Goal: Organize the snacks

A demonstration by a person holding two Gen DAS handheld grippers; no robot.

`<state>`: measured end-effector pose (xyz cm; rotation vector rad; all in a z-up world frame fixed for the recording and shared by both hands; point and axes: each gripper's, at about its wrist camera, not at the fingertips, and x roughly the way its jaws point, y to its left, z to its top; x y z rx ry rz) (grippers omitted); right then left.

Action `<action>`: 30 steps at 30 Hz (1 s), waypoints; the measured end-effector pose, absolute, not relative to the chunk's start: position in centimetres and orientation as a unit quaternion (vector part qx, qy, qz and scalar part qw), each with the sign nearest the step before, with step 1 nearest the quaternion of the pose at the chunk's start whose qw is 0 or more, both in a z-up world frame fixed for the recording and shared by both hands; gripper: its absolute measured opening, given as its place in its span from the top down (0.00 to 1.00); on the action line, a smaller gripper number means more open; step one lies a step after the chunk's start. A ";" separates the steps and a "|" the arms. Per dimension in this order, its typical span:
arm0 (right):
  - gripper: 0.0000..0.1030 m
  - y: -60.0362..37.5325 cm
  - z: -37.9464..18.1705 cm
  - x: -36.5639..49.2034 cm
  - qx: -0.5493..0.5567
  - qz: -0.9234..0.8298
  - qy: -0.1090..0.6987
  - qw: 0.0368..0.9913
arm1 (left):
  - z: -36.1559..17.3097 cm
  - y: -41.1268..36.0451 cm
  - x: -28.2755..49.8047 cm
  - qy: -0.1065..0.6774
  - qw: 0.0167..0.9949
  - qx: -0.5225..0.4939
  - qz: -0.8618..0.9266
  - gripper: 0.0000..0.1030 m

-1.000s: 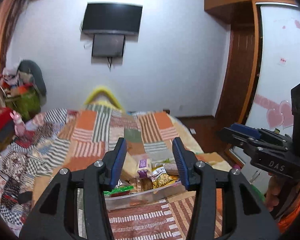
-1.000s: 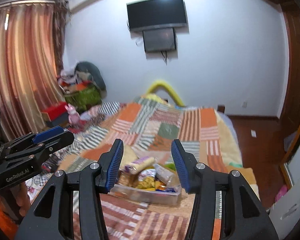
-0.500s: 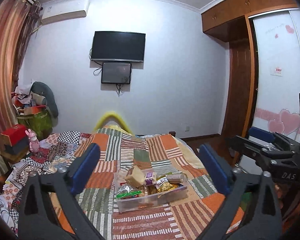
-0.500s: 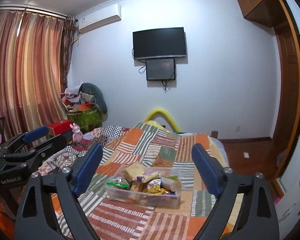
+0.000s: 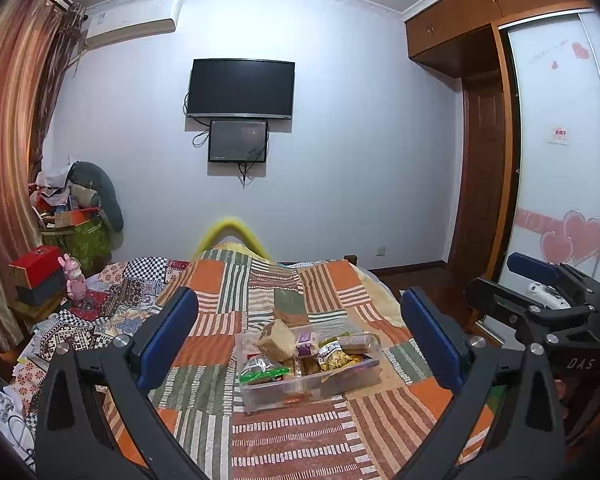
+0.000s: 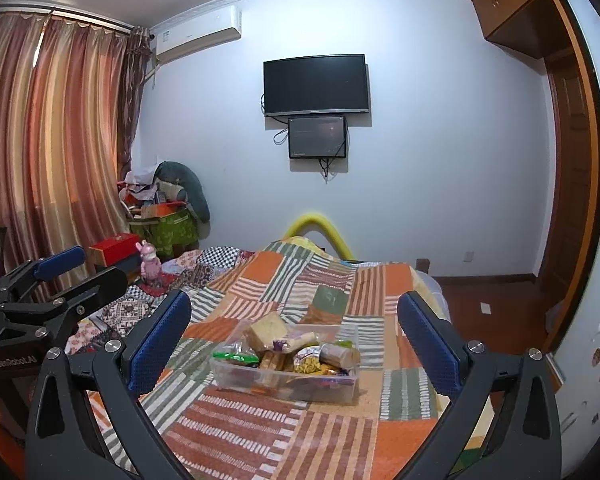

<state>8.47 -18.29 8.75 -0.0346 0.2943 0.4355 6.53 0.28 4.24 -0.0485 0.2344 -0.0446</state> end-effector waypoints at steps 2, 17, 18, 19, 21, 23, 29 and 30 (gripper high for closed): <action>0.00 -18.3 8.8 8.4 -0.018 0.215 0.143 0.966 | 4.2 0.3 6.4 0.116 0.993 -0.025 -0.021 0.00; 0.00 -18.6 8.6 8.0 -0.012 0.218 0.141 0.966 | 4.1 0.4 6.4 0.118 0.992 -0.028 -0.020 0.00; 0.00 -18.7 8.7 8.0 -0.011 0.218 0.141 0.966 | 4.1 0.4 6.4 0.118 0.992 -0.028 -0.020 0.00; 0.00 -18.7 8.8 8.0 -0.010 0.217 0.140 0.966 | 4.1 0.4 6.4 0.118 0.992 -0.029 -0.020 0.00; 0.00 -18.7 8.7 7.9 -0.009 0.217 0.141 0.966 | 4.1 0.4 6.4 0.118 0.992 -0.029 -0.020 0.00; 0.00 -18.7 8.6 7.8 -0.008 0.217 0.142 0.966 | 4.1 0.4 6.4 0.118 0.992 -0.029 -0.020 0.00; 0.00 -18.8 8.8 7.8 -0.007 0.216 0.143 0.966 | 4.1 0.4 6.4 0.119 0.992 -0.030 -0.020 0.00; 0.00 -18.8 8.8 7.8 -0.007 0.216 0.143 0.966 | 4.1 0.5 6.4 0.120 0.992 -0.031 -0.020 0.00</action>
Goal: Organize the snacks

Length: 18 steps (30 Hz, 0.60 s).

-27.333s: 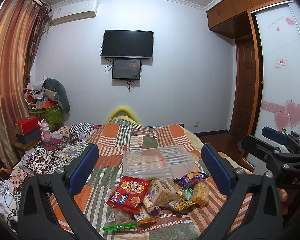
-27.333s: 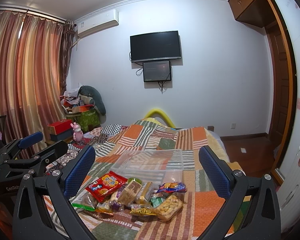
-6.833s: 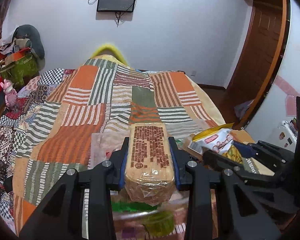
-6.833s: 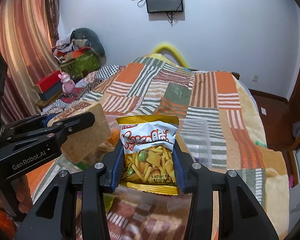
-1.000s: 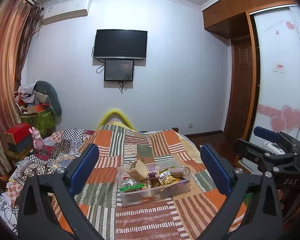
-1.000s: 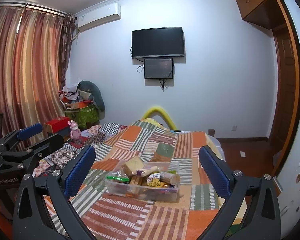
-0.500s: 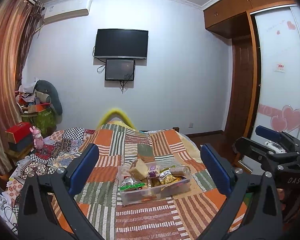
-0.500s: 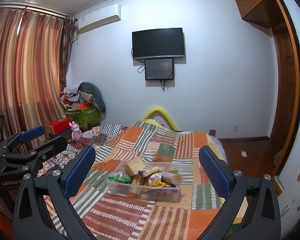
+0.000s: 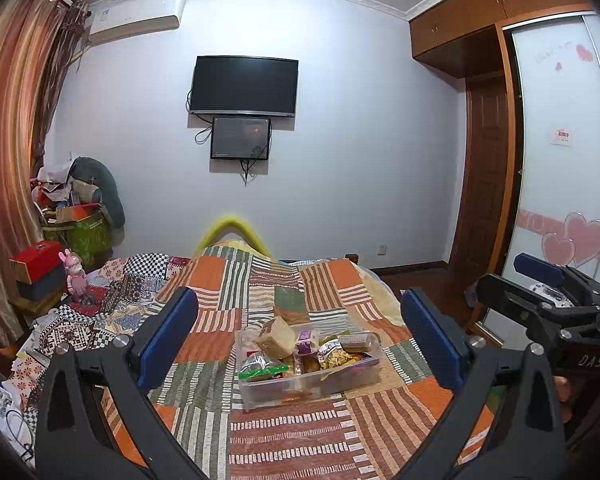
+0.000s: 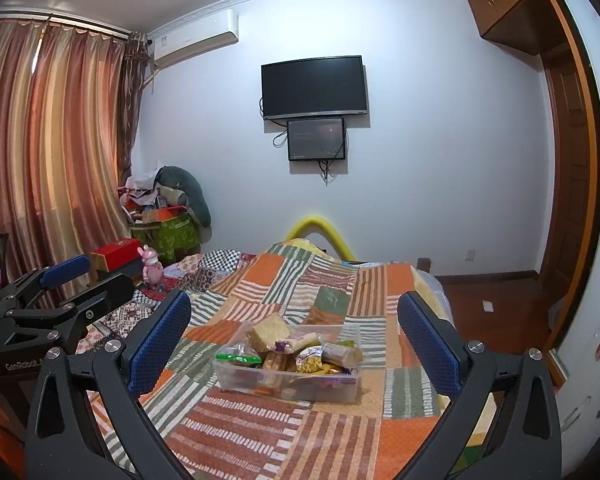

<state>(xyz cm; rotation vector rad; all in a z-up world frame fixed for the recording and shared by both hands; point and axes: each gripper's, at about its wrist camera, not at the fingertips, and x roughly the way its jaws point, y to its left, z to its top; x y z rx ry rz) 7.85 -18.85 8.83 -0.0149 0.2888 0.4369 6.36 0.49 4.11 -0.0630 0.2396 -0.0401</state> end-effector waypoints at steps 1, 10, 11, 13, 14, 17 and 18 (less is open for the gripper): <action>0.00 -18.9 8.8 7.9 -0.007 0.216 0.143 0.966 | 4.1 0.5 6.4 0.120 0.992 -0.032 -0.020 0.00; 0.00 -19.3 8.9 8.0 -0.001 0.214 0.144 0.966 | 4.2 0.5 6.5 0.122 0.992 -0.034 -0.025 0.00; 0.00 -19.3 8.9 8.0 0.000 0.215 0.144 0.966 | 4.2 0.6 6.5 0.123 0.992 -0.034 -0.026 0.00; 0.00 -19.3 8.9 8.0 -0.001 0.215 0.144 0.966 | 4.2 0.6 6.5 0.124 0.991 -0.035 -0.028 0.00; 0.00 -19.2 8.9 8.0 -0.002 0.215 0.144 0.966 | 4.1 0.5 6.5 0.125 0.991 -0.036 -0.030 0.00; 0.00 -19.3 8.9 8.0 -0.001 0.216 0.144 0.966 | 4.0 0.5 6.5 0.127 0.990 -0.038 -0.039 0.00; 0.00 -19.3 8.9 8.0 -0.001 0.216 0.144 0.966 | 4.0 0.4 6.5 0.127 0.990 -0.038 -0.039 0.00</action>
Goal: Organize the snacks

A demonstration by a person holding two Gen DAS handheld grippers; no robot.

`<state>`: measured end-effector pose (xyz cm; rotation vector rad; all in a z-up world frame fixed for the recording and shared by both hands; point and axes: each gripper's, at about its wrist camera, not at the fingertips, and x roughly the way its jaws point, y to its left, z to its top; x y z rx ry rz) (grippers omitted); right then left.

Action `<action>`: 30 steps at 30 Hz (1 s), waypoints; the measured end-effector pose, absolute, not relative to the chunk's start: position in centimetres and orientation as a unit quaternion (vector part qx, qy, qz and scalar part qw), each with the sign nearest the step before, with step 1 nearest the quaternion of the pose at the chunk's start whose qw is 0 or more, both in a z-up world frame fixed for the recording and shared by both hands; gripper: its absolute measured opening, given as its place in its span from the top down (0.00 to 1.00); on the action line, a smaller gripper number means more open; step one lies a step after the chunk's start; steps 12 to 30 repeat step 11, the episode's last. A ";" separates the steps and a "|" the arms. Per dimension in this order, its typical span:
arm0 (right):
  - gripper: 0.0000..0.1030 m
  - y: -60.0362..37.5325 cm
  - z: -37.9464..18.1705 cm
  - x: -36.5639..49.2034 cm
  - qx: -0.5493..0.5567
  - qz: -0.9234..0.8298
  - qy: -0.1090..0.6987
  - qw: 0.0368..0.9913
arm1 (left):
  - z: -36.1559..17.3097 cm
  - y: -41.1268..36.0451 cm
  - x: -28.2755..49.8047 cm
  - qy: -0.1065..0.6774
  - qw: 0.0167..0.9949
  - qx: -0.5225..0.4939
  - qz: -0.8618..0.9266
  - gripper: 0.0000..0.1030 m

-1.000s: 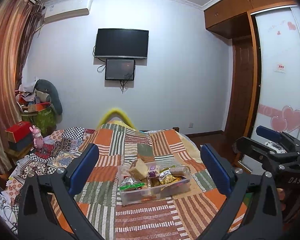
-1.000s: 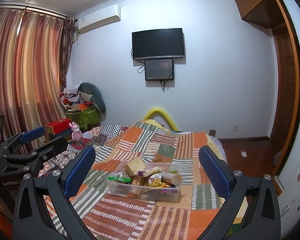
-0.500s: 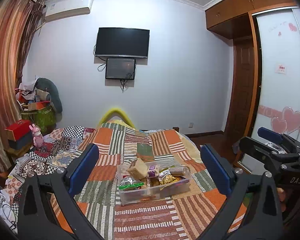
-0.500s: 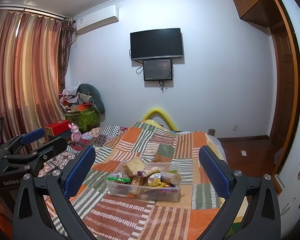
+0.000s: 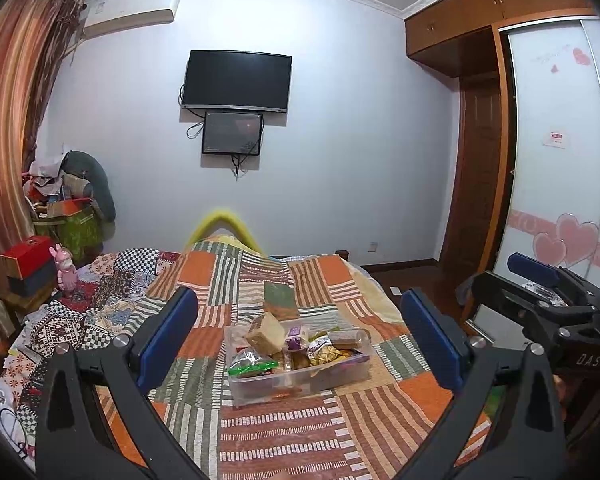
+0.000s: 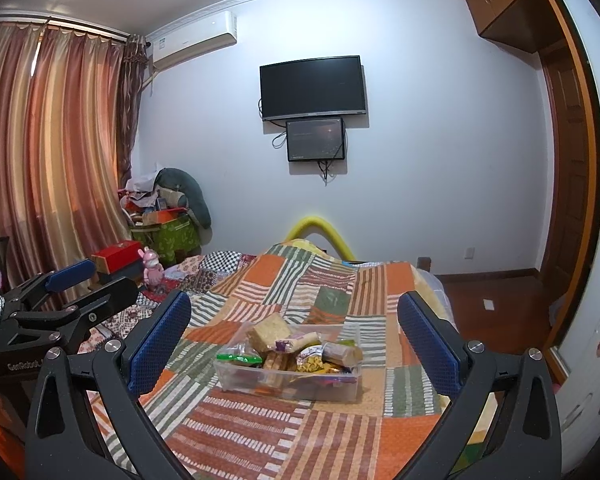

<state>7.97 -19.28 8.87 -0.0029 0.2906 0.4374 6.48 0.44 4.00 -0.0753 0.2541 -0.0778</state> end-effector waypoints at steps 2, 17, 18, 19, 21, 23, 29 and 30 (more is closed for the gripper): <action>0.00 -19.3 8.8 8.0 -0.002 0.216 0.143 0.966 | 4.0 0.4 6.5 0.126 0.991 -0.035 -0.037 0.00; 0.00 -19.1 8.7 8.0 -0.002 0.218 0.145 0.965 | 3.7 0.1 6.6 0.132 0.990 -0.028 -0.042 0.00; 0.00 -19.1 8.7 8.0 -0.002 0.218 0.145 0.965 | 3.7 0.1 6.6 0.132 0.990 -0.028 -0.042 0.00; 0.00 -19.1 8.7 8.0 -0.002 0.218 0.145 0.965 | 3.7 0.1 6.6 0.132 0.990 -0.028 -0.042 0.00; 0.00 -19.1 8.7 8.0 -0.002 0.218 0.145 0.965 | 3.7 0.1 6.6 0.132 0.990 -0.028 -0.042 0.00; 0.00 -19.1 8.7 8.0 -0.002 0.218 0.145 0.965 | 3.7 0.1 6.6 0.132 0.990 -0.028 -0.042 0.00; 0.00 -19.1 8.7 8.0 -0.002 0.218 0.145 0.965 | 3.7 0.1 6.6 0.132 0.990 -0.028 -0.042 0.00; 0.00 -19.1 8.7 8.0 -0.002 0.218 0.145 0.965 | 3.7 0.1 6.6 0.132 0.990 -0.028 -0.042 0.00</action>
